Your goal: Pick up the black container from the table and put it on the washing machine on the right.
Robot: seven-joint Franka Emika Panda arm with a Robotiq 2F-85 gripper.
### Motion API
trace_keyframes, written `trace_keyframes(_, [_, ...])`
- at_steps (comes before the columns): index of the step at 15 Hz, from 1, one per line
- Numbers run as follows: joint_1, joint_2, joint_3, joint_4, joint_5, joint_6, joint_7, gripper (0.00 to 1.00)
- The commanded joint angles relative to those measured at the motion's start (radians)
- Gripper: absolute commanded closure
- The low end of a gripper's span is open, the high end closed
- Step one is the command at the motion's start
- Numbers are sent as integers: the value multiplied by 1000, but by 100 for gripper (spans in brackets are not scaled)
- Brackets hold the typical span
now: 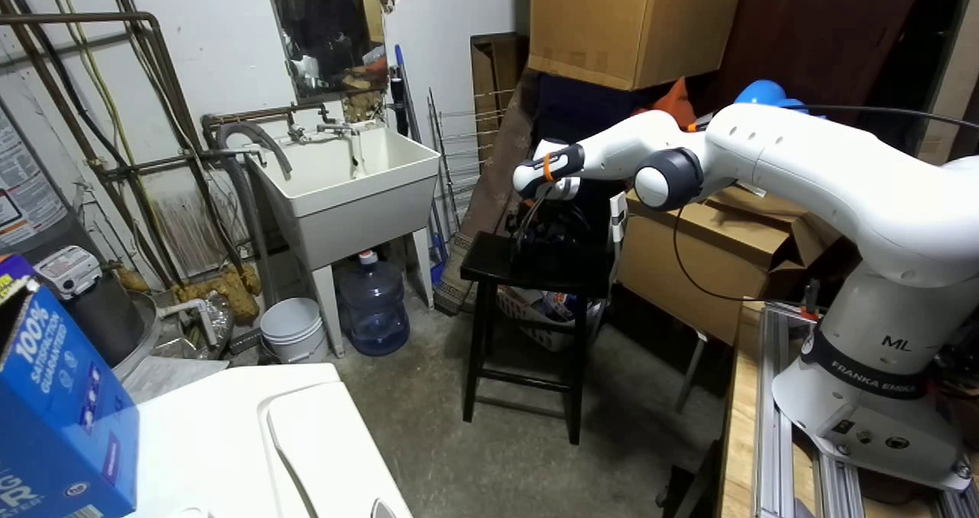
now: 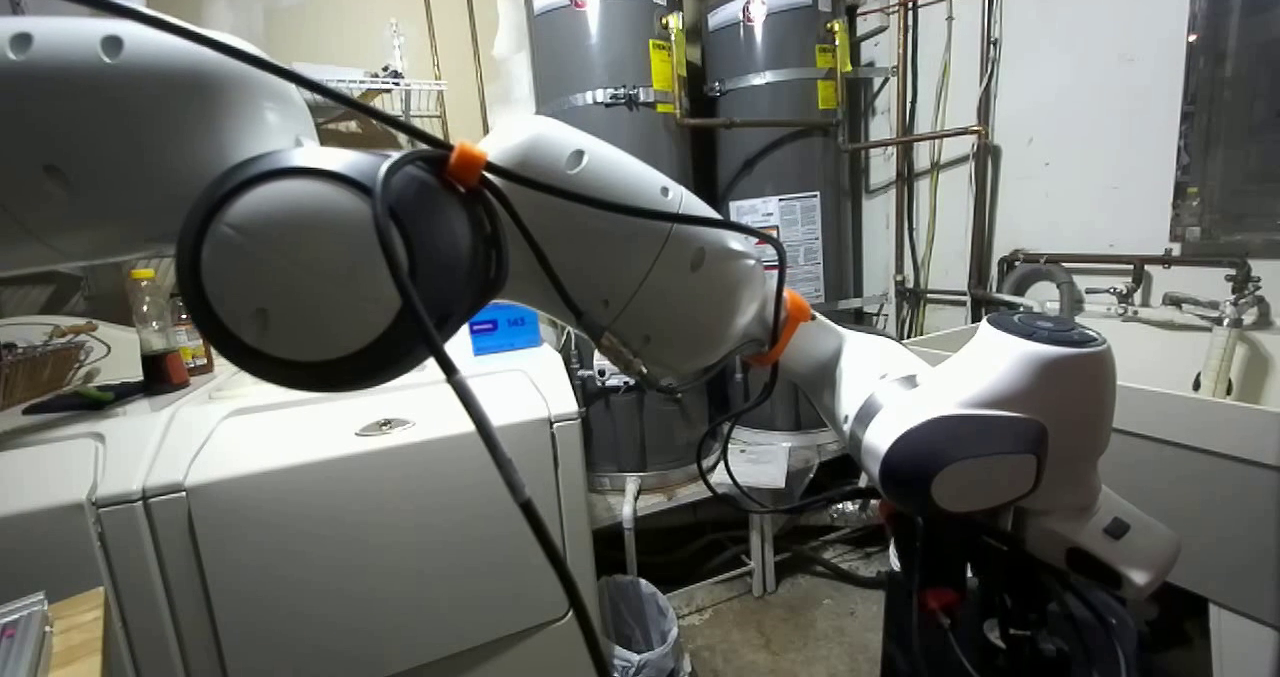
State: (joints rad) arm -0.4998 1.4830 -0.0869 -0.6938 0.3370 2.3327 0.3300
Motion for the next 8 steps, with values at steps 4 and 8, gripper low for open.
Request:
trace_keyframes(4, [1, 2, 1, 13, -38, 13, 22, 77])
trace_keyframes(8, [14, -63, 15, -1, -43, 2, -155, 80])
